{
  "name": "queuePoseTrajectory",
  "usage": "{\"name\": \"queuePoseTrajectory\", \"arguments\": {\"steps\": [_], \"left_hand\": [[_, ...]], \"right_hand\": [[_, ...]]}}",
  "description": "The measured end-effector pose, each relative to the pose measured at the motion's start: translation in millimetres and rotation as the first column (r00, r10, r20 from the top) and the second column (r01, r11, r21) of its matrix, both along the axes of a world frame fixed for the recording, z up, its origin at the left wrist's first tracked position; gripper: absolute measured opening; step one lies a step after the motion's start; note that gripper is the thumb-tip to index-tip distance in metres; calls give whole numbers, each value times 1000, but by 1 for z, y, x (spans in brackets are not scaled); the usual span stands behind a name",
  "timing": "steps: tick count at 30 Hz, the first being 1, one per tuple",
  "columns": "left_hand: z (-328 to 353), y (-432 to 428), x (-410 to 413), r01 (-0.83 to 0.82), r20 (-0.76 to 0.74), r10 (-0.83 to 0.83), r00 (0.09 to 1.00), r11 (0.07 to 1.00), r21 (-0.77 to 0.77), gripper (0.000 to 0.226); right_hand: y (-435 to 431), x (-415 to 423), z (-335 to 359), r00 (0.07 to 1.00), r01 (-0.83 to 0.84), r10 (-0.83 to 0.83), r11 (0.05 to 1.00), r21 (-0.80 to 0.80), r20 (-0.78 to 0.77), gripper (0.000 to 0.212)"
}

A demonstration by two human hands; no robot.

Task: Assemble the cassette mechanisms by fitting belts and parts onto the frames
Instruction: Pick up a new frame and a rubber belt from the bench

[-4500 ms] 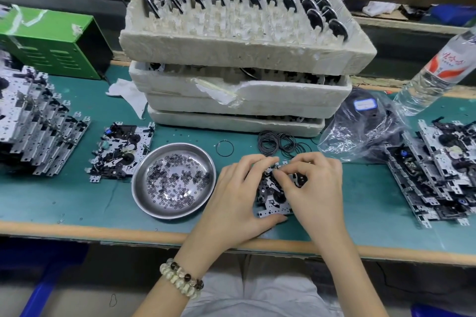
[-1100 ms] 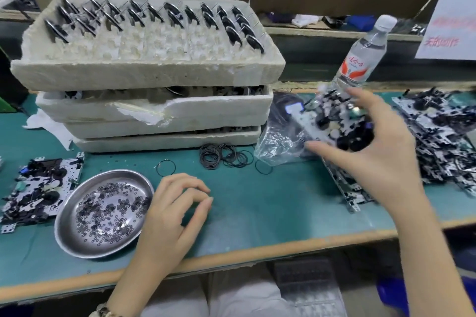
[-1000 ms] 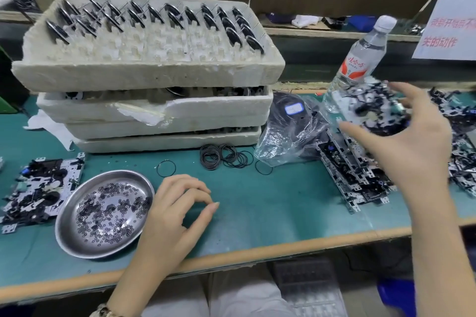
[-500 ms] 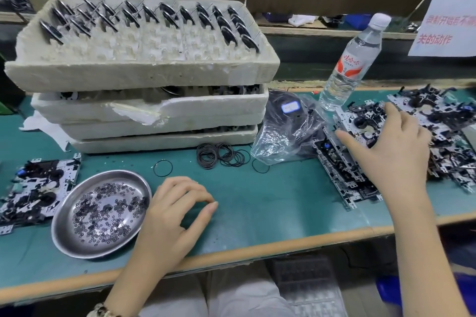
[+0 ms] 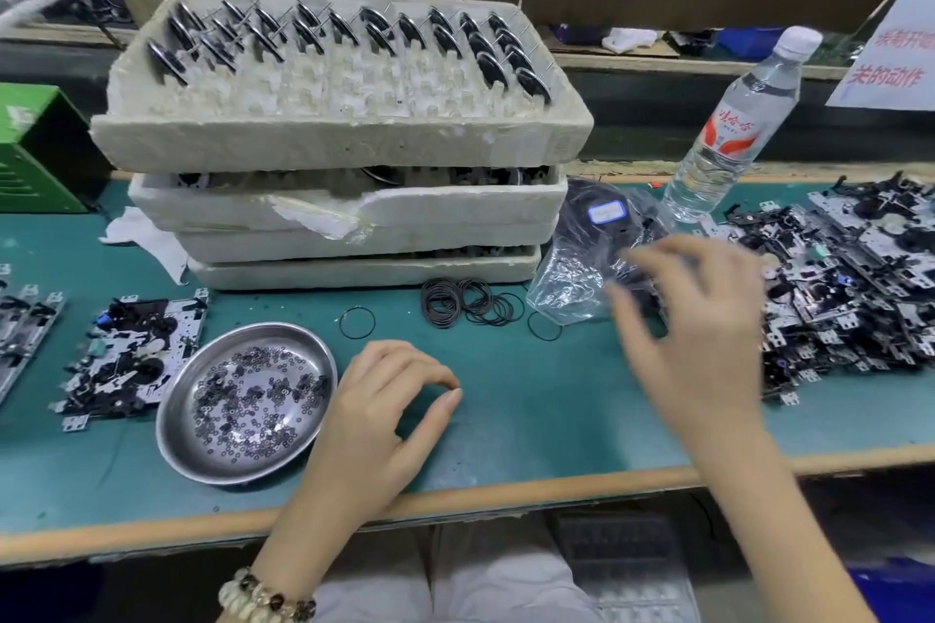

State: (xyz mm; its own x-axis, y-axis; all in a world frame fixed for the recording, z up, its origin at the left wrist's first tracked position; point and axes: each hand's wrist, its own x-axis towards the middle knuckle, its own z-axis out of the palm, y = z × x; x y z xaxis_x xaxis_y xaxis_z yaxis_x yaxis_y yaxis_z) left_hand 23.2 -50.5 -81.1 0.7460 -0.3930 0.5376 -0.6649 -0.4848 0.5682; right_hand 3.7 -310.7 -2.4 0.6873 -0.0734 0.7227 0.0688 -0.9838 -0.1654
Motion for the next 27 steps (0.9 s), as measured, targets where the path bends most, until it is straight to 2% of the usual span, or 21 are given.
{"name": "queuePoseTrajectory", "arguments": {"steps": [2, 3, 7, 13, 15, 17, 19, 21, 23, 27], "left_hand": [[1, 0, 0, 6, -7, -6, 1000, 1000, -3, 20], [1, 0, 0, 5, -7, -5, 1000, 1000, -2, 20], [-1, 0, -1, -8, 10, 8, 1000, 1000, -20, 21], [9, 3, -6, -6, 38, 5, 999, 999, 34, 22], [15, 14, -8, -55, 122, 42, 992, 993, 103, 22], [22, 33, -7, -161, 194, 132, 972, 977, 140, 22], [29, 58, 0, -314, 229, 274, 934, 935, 163, 23], [35, 84, 9, -477, 246, 428, 870, 858, 191, 24], [38, 105, 19, -597, 218, 557, 801, 771, 223, 25], [38, 126, 38, -700, 145, 718, 680, 579, 418, 24]], "right_hand": [[24, 3, -17, 987, -132, 121, 986, -105, -102, 11], [32, 5, -28, 980, -147, 120, 974, -171, -158, 11], [42, 16, -51, 960, -44, -67, 923, -383, -270, 19], [45, 24, -55, 963, -34, -87, 899, -436, -255, 19], [47, 20, -57, 964, -55, -33, 947, -316, -265, 11], [53, 13, -56, 954, -121, 84, 986, -114, -287, 3], [62, 4, -58, 929, -196, 210, 978, 76, -305, 8], [71, -5, -62, 898, -249, 313, 941, 228, -310, 15], [79, -14, -67, 878, -274, 376, 902, 334, -295, 11], [86, -21, -73, 871, -269, 399, 875, 403, -286, 6]]}}
